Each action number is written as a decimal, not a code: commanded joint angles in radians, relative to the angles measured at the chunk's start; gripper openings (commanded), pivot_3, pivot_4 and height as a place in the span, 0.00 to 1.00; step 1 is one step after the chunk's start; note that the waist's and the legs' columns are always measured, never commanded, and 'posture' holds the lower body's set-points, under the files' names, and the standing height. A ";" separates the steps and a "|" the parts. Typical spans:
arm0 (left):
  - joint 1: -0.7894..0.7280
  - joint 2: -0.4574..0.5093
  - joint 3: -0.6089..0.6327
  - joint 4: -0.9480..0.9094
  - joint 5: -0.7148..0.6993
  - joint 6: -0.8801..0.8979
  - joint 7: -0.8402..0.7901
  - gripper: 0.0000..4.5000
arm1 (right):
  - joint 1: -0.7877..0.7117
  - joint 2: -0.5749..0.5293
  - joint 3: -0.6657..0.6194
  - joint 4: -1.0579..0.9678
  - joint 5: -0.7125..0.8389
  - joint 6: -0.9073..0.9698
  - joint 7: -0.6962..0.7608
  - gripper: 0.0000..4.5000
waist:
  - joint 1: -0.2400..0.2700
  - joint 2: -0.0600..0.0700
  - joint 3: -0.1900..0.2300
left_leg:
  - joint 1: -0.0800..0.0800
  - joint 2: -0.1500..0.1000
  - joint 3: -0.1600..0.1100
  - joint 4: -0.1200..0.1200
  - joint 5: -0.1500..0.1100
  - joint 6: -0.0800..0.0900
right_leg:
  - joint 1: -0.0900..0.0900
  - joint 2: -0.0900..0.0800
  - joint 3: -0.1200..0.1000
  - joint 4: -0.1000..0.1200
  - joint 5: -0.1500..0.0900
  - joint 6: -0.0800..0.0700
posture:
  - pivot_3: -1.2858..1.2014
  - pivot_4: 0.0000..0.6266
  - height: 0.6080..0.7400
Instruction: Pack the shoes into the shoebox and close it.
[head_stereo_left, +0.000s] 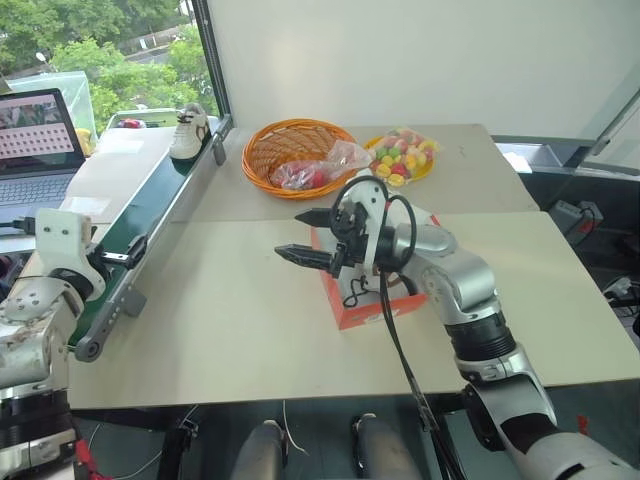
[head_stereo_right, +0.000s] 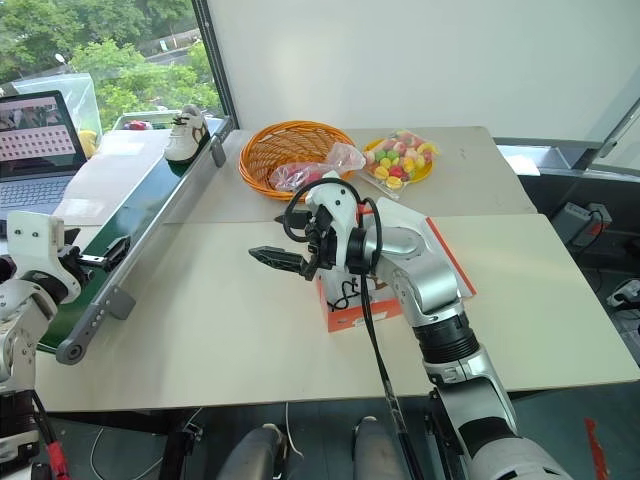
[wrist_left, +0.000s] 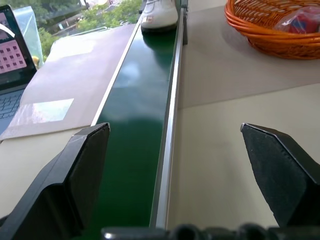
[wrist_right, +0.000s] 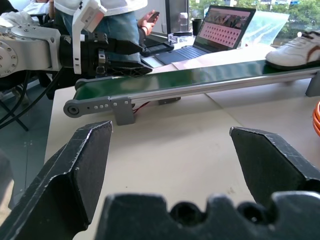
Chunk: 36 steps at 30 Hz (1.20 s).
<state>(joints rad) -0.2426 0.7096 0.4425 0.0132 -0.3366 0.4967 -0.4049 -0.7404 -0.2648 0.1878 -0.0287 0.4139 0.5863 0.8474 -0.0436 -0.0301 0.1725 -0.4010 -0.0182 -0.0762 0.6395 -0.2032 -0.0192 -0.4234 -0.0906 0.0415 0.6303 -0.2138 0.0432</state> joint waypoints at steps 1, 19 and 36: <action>-0.042 0.024 0.036 0.022 0.012 -0.042 0.015 1.00 | -0.012 0.002 -0.004 -0.039 -0.005 -0.025 -0.003 0.99 | 0.000 0.000 0.000 | 0.000 0.000 0.000 0.000 0.000 0.000 | 0.000 0.000 0.000 0.000 0.000 0.000 | 0.52 0.24 1.00; -0.136 0.014 0.038 0.133 0.009 -0.036 0.029 1.00 | 0.001 -0.025 0.039 -0.069 -0.043 -0.051 0.036 0.99 | -0.002 0.000 0.000 | 0.000 0.000 0.000 0.000 0.000 0.000 | 0.000 0.000 0.000 0.000 0.000 0.000 | 0.52 0.24 1.00; -0.138 0.017 0.080 0.240 -0.004 -0.065 0.057 1.00 | -0.013 -0.025 0.039 -0.062 -0.031 -0.031 0.065 0.99 | -0.001 0.000 0.000 | 0.000 0.000 0.000 0.000 0.000 0.000 | 0.000 0.000 0.000 0.001 0.000 0.000 | 0.52 0.24 1.00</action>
<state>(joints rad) -0.3628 0.7098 0.4849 0.2559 -0.3229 0.4509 -0.3533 -0.7323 -0.2922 0.2301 -0.0531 0.3748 0.5646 0.9080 -0.0451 -0.0303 0.1724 -0.4008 -0.0182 -0.0762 0.6396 -0.2032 -0.0192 -0.4237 -0.0906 0.0414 0.6310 -0.2136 0.0431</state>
